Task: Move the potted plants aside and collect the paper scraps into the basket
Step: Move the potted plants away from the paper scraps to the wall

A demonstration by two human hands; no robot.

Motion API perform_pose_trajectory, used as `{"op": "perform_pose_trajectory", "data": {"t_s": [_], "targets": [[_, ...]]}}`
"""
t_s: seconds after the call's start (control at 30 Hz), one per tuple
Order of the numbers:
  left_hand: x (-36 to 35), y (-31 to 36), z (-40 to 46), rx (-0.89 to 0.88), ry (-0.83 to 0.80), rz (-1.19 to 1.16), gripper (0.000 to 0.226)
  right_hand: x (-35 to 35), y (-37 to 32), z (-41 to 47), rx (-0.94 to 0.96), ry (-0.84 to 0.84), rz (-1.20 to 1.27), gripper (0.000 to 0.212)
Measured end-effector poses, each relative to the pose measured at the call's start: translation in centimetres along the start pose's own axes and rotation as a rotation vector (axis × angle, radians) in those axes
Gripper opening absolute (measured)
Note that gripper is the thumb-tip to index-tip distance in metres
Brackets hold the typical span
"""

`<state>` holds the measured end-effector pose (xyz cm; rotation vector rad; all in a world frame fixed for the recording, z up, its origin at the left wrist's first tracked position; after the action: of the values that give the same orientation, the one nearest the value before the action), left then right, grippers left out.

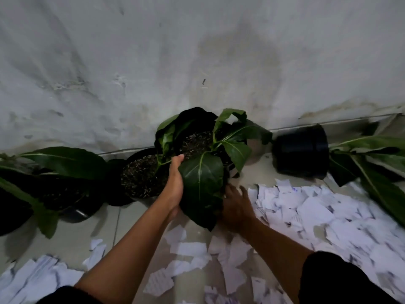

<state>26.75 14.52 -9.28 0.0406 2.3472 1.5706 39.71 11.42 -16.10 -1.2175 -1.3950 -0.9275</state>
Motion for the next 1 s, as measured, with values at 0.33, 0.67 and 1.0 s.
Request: {"op": "perform_pose_trajectory", "data": {"t_s": [0.33, 0.67, 1.0], "targets": [[-1.9, -4.8, 0.5, 0.071, 0.114, -0.027, 0.086, -0.4, 5.7, -5.3, -0.135, -0.042, 0.087, 0.063], [-3.1, -5.9, -1.2, 0.168, 0.096, -0.095, 0.039, -0.1, 8.0, -8.5, -0.359, -0.25, -0.005, 0.047], [-3.6, -5.4, -1.6, 0.213, 0.112, -0.058, 0.042, 2.0, 8.3, -11.3, -0.47, -0.409, -0.029, 0.045]]}}
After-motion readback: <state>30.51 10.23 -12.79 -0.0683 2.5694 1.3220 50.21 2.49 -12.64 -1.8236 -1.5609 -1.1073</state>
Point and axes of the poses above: each hand's wrist, its own z-axis towards the middle knuckle, its own x-axis out of the back of the hand, y = z × x, the point moved 7 cm from there along z, towards the middle knuckle, and after that the axes turned 8 degrees about -y, right-handed, at the moved point
